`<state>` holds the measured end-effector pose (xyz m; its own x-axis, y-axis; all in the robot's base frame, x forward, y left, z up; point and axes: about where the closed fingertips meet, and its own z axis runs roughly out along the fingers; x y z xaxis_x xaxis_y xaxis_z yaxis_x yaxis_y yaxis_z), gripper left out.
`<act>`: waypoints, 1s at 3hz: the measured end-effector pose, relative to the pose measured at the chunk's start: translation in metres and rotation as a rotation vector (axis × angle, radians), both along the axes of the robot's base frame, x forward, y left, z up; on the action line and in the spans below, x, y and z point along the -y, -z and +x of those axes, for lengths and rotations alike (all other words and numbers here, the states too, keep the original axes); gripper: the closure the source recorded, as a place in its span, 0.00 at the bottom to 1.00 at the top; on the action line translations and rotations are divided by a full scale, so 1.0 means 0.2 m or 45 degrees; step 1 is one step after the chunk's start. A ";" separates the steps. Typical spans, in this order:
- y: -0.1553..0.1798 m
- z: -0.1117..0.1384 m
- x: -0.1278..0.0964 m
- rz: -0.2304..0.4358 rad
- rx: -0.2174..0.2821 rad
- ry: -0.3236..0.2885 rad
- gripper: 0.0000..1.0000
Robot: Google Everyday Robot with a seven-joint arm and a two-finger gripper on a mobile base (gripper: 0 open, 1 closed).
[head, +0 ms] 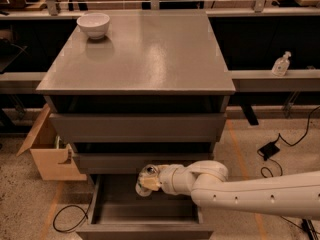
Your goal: Place 7up can into bottom drawer
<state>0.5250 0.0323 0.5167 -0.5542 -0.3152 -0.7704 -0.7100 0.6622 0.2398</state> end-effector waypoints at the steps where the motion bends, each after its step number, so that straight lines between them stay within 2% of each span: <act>1: 0.13 -0.05 -0.03 0.022 -0.051 -0.012 1.00; 2: 0.12 -0.05 -0.03 0.020 -0.049 -0.012 1.00; 3: 0.23 -0.05 -0.09 0.035 -0.061 -0.056 1.00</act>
Offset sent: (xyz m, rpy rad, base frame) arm -0.0097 0.0067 -0.0255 0.0175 0.0388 0.0107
